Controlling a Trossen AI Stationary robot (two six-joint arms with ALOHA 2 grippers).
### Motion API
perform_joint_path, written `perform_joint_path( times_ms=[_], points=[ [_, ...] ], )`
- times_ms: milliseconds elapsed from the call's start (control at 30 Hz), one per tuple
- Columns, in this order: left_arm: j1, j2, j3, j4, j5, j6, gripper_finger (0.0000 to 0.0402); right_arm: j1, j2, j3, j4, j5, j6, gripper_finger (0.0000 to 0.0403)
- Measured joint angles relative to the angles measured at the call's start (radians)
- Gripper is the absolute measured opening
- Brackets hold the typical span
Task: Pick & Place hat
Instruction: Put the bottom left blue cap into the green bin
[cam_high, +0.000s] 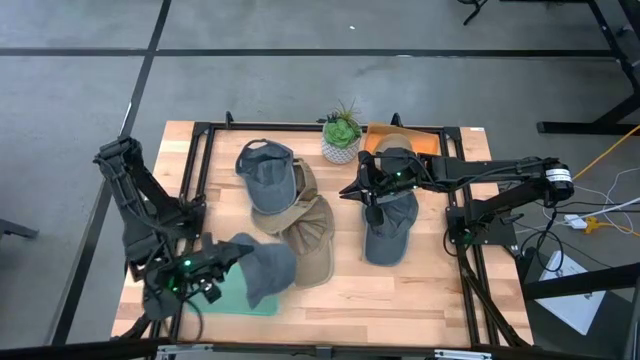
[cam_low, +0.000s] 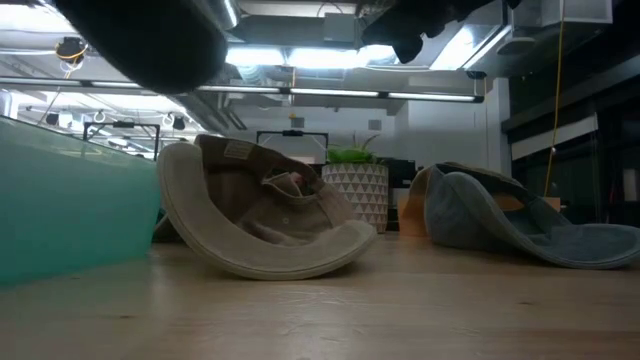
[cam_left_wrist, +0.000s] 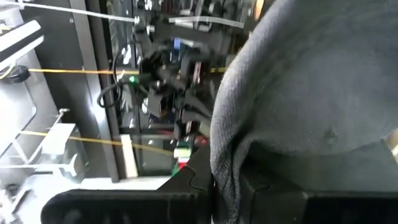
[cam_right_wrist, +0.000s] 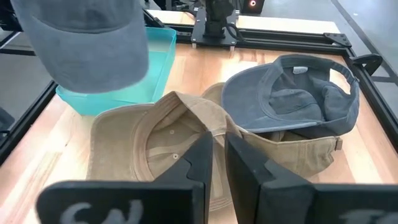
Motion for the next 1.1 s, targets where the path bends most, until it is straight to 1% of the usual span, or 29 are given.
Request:
perform_joint_path(
  times_ms=[100,200,367,533,667,833,967,1100],
  points=[
    [-0.056,0.0,0.0,-0.017,0.01,-0.069,0.0019,0.0,0.0,0.0,0.0,0.0,0.003,0.0044],
    [-0.114,0.0,0.0,-0.082,0.013,-0.182,0.0019,0.0,0.0,0.0,0.0,0.0,0.003,0.0044],
    [-0.199,0.0,0.0,-0.255,0.057,-0.424,0.0019,0.0,0.0,0.0,0.002,0.0,0.055,0.0044],
    [-0.256,0.0,0.0,-0.446,0.085,-0.647,0.0019,0.005,0.0,0.0,0.007,-0.001,0.1,0.0044],
    [-0.271,0.0,0.0,-0.609,0.154,-0.803,0.0019,0.005,0.0,0.0,0.03,-0.001,0.132,0.0044],
    [-0.256,0.001,0.0,-0.778,0.265,-1.005,0.0019,0.005,0.0,0.0,0.059,-0.001,0.156,0.0044],
    [-0.244,0.001,0.0,-0.843,0.322,-1.108,0.0019,0.005,0.0,0.0,0.095,0.0,0.156,0.0044],
    [-0.23,0.001,0.0,-0.846,0.358,-1.128,0.0019,0.005,0.0,0.0,0.116,0.0,0.156,0.0044]
  ],
)
